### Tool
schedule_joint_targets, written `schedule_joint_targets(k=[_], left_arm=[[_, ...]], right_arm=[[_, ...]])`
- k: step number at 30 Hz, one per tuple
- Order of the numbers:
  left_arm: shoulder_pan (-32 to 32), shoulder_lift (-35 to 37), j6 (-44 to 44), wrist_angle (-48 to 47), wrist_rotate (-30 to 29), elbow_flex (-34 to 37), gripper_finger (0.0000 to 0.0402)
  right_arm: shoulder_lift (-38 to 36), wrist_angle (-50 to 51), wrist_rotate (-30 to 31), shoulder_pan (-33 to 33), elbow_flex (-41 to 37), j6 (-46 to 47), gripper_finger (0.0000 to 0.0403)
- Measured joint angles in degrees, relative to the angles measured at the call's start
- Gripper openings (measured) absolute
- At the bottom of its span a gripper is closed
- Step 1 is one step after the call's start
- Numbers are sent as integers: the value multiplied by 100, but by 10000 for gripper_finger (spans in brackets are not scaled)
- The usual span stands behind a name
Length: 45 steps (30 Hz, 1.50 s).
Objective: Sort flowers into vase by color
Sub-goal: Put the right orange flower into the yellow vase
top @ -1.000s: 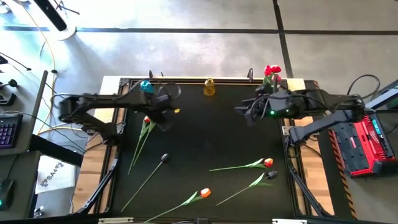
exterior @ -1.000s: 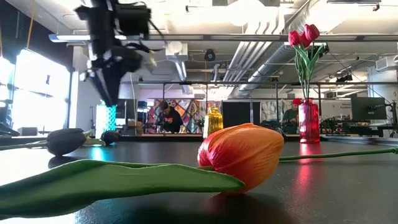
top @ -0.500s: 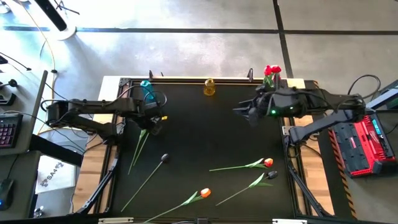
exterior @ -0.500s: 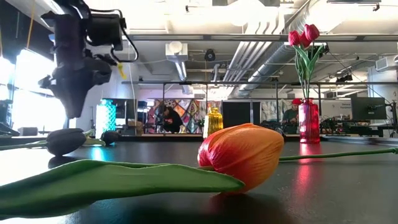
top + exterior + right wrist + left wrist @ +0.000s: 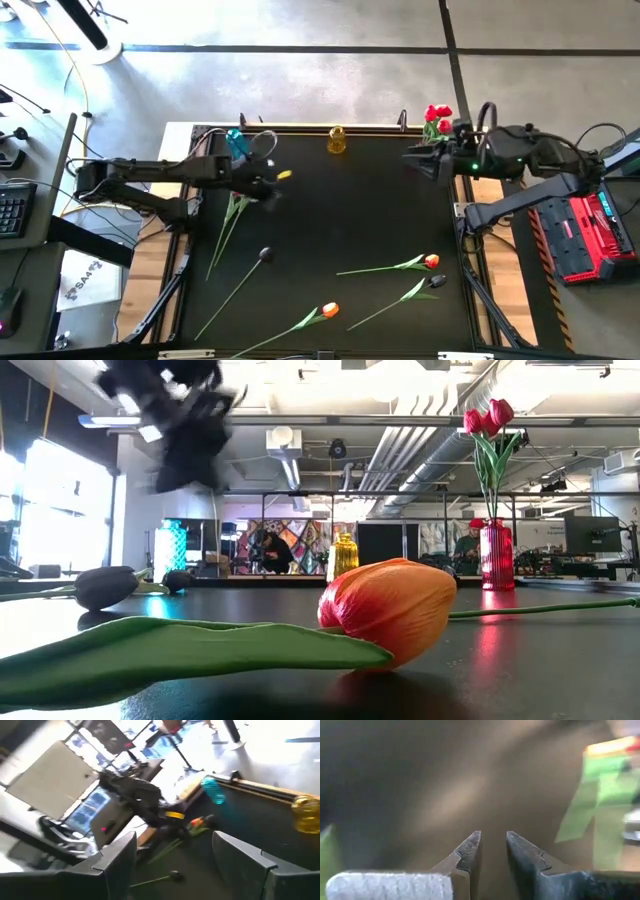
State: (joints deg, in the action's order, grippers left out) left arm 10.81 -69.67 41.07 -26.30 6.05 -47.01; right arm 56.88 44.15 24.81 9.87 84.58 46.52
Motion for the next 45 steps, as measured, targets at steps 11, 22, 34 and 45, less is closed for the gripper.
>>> schedule_joint_targets(k=[11, 22, 34, 45], left_arm=[[-921, -2973, -1843, 2777, 607, -1926, 77], [-1424, -4941, -3384, 2798, 881, -3814, 97], [-1994, -6232, -3681, 4500, 765, -3841, 133], [-2251, -6739, -4093, 4572, -202, -3852, 133]], right_arm=[[303, 441, -90, -114, -2, 352, 248], [389, 1125, 43, 325, -2, 1109, 248], [449, 1431, 874, 1296, -2, 2185, 248], [704, 1432, 1227, 1696, -4, 2781, 248]])
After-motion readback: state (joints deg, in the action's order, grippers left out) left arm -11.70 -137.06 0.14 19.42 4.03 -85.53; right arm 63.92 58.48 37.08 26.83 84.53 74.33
